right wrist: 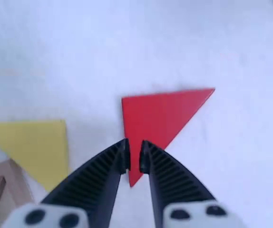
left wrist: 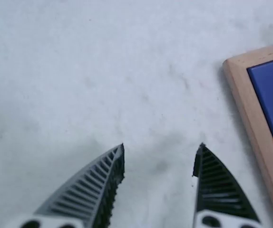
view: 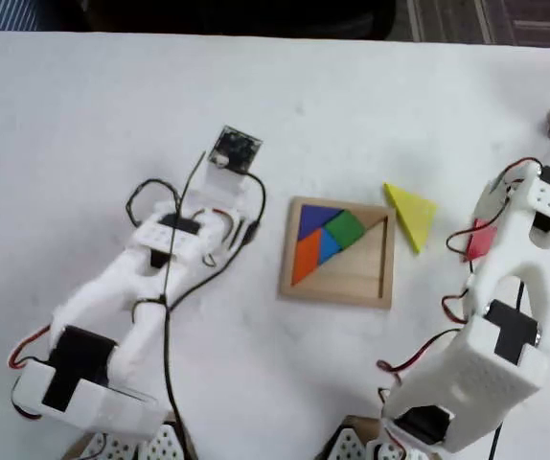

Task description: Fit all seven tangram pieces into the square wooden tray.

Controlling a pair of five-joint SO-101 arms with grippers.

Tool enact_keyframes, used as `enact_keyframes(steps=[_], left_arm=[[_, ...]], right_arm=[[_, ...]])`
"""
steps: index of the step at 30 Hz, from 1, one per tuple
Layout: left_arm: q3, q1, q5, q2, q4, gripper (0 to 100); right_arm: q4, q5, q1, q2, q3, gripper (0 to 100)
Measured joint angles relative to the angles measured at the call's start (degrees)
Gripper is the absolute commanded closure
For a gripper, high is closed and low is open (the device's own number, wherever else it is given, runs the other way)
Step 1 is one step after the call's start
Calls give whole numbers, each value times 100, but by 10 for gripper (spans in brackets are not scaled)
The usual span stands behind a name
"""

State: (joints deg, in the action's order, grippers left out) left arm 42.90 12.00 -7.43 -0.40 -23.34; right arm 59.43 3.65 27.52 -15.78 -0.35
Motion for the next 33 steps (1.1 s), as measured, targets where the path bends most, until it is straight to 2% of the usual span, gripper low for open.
enact_keyframes(steps=[6,10,15,19,26,33], left_arm=[[0,0,0,0,0,759],[0,0,0,0,0,759],[0,0,0,0,0,759],[0,0,0,0,0,759],[0,0,0,0,0,759],[0,0,0,0,0,759]], right_arm=[[-782,501,105,-985,-738,979],[-862,897,290,-1846,-1371,979],[-440,1231,492,-2479,-1925,979],[-211,1424,527,-2602,-2057,979],[782,1670,536,-2593,-2207,979],[1160,1697,563,-2022,-1354,979]])
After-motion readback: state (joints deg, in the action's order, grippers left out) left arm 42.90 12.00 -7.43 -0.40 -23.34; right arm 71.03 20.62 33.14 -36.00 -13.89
